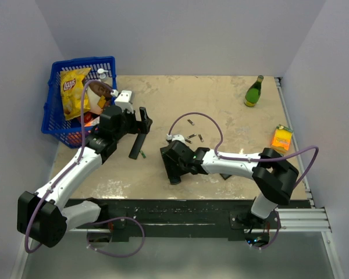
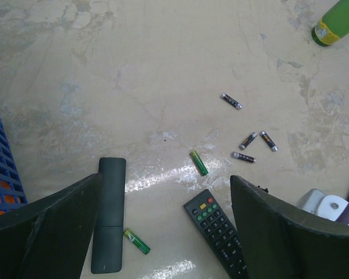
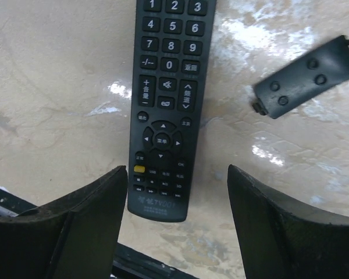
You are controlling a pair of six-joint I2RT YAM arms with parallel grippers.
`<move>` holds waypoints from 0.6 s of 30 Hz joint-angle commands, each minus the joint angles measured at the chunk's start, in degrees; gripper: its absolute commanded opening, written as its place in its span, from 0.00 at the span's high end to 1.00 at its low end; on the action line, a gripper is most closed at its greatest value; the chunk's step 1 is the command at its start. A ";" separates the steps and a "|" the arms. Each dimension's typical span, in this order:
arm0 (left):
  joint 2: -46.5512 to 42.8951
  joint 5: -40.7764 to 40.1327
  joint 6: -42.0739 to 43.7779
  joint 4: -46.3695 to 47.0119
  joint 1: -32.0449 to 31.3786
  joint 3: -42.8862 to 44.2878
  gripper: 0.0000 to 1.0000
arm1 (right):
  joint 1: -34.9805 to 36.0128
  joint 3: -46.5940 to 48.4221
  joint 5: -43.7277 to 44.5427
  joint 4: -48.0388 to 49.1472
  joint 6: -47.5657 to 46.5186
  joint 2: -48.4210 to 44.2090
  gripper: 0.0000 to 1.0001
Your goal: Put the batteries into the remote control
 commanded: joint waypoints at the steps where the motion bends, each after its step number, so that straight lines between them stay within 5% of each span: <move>1: -0.83 1.85 0.79 1.93 0.38 0.32 0.06 | -0.44 -1.52 -4.67 5.85 1.08 0.22 0.28; 7: 0.40 3.52 0.27 2.11 0.38 0.41 0.05 | -0.44 -1.70 -5.65 6.12 0.90 2.77 0.28; 18: 3.12 4.32 -4.64 1.93 0.38 -0.30 0.05 | 0.70 -2.59 -3.55 4.19 -0.32 3.48 0.43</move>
